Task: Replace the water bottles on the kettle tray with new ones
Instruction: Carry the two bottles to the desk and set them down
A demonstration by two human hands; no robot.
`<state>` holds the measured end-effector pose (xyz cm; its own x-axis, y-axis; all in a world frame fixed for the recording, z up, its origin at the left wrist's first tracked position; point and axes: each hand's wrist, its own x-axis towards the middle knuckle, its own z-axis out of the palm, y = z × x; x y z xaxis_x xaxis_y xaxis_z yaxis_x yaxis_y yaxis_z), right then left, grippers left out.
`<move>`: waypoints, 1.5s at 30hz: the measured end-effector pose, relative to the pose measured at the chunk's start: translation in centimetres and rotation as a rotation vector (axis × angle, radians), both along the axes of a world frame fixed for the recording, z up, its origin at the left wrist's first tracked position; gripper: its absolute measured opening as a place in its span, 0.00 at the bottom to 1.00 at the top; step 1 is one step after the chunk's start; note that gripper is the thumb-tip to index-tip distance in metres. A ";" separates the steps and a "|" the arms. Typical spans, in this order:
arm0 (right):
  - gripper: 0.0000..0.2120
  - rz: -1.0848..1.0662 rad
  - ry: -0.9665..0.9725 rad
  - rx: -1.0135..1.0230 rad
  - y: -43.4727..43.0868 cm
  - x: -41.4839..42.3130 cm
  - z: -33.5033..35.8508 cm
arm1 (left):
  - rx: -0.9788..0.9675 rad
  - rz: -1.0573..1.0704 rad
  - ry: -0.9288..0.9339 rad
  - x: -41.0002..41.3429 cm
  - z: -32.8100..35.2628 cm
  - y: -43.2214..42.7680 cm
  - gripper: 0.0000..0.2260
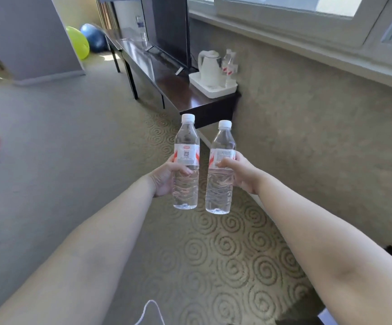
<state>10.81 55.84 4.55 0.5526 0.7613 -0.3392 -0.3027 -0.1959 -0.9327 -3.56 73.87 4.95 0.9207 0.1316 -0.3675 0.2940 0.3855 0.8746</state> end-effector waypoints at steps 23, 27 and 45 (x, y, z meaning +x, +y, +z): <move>0.33 0.037 -0.032 0.003 34.9 21.8 1.5 | -0.018 0.032 -0.080 20.8 0.0 33.7 0.34; 0.33 0.026 -0.026 -0.009 39.5 25.6 1.4 | -0.027 0.020 -0.066 25.5 0.0 38.5 0.34; 0.33 -0.413 0.010 -0.005 63.0 42.0 -0.8 | 0.007 -0.311 0.002 48.5 -0.5 66.6 0.32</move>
<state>52.77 118.87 3.80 0.8079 0.4747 -0.3492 -0.3657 -0.0609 -0.9288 44.91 140.47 4.45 0.9164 -0.1540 -0.3693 0.3986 0.2709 0.8762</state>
